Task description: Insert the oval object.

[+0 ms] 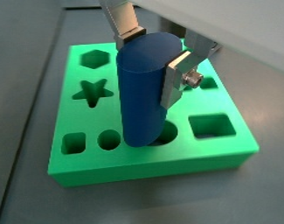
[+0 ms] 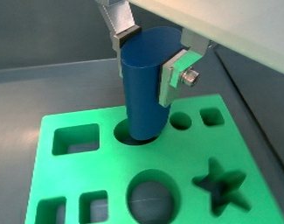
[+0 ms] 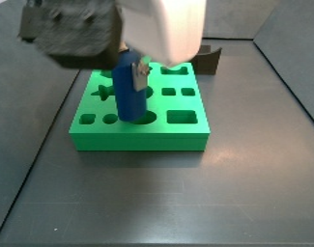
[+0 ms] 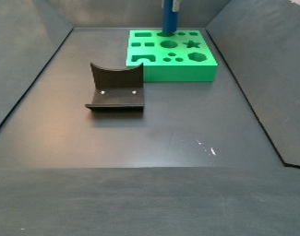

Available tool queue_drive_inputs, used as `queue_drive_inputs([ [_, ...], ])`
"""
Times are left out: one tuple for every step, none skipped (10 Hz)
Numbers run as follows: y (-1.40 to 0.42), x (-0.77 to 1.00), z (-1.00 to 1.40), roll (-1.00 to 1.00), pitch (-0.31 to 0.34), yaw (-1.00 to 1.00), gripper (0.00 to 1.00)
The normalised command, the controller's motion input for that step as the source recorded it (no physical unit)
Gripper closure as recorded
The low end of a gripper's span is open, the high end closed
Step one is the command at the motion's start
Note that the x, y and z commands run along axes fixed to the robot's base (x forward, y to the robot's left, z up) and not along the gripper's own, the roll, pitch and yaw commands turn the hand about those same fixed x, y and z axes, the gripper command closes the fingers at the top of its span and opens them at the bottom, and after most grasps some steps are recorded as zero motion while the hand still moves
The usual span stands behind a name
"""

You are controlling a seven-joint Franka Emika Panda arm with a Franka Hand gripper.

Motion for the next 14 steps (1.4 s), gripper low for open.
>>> queue_drive_inputs([
  [0.01,0.14,-0.13,-0.05,0.051,-0.92,1.0],
  [0.06,0.12,-0.18,-0.01,0.051,-0.91,1.0],
  [0.09,0.11,-0.24,0.0,0.053,-0.91,1.0],
  [0.11,0.08,-0.3,0.0,0.064,-0.91,1.0],
  [0.06,0.06,-0.27,0.0,0.029,-0.96,1.0],
  [0.03,0.12,-0.2,0.0,0.0,-0.97,1.0],
  [0.0,0.16,-0.15,-0.02,0.0,-0.95,1.0],
  [-0.09,0.19,-0.16,-0.03,0.026,-0.86,1.0],
  [-0.31,0.3,-0.22,-0.02,0.08,-0.62,1.0],
  [-0.34,0.37,-0.24,0.0,0.103,-0.5,1.0],
  [-0.14,0.39,-0.23,0.04,0.133,-0.34,1.0],
  [0.0,0.19,-0.33,0.06,0.054,-0.28,1.0],
  [0.0,0.03,-0.47,0.06,0.06,-0.43,1.0],
  [0.07,0.0,-0.5,0.0,0.051,-0.44,1.0],
])
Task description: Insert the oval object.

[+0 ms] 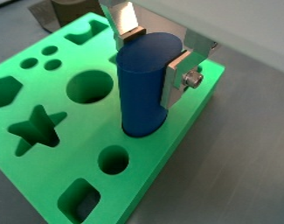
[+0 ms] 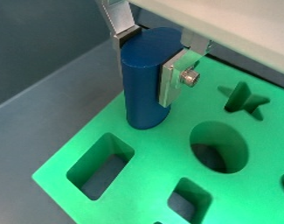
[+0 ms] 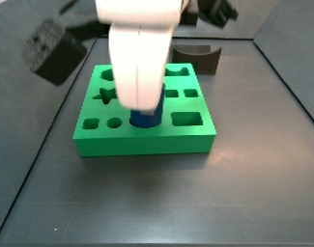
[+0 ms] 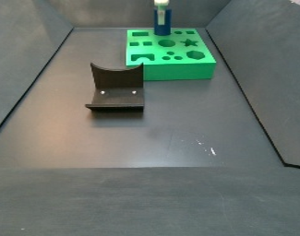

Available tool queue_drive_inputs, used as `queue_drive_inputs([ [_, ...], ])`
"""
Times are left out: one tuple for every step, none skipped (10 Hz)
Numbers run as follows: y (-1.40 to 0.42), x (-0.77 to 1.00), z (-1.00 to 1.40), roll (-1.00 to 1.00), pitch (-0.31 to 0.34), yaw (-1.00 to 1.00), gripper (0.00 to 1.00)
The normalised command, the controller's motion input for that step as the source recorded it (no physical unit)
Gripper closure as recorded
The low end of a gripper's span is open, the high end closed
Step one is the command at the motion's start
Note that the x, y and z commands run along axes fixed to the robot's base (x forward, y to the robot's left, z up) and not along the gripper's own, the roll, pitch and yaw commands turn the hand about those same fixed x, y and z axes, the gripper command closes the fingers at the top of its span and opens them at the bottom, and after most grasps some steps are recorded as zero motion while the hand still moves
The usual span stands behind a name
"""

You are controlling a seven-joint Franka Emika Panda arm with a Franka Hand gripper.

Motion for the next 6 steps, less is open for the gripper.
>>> queue_drive_inputs([
  [0.12,-0.03,-0.5,-0.07,0.0,-0.14,1.0],
  [0.13,-0.04,-0.4,-0.1,0.0,0.0,1.0],
  [0.11,0.0,-0.3,-0.06,0.0,0.0,1.0],
  [0.15,0.0,-0.26,-0.05,-0.016,0.06,1.0],
  [0.0,-0.03,-0.09,-0.03,-0.03,0.0,1.0],
  [0.0,0.0,0.0,-0.01,0.0,0.0,1.0],
])
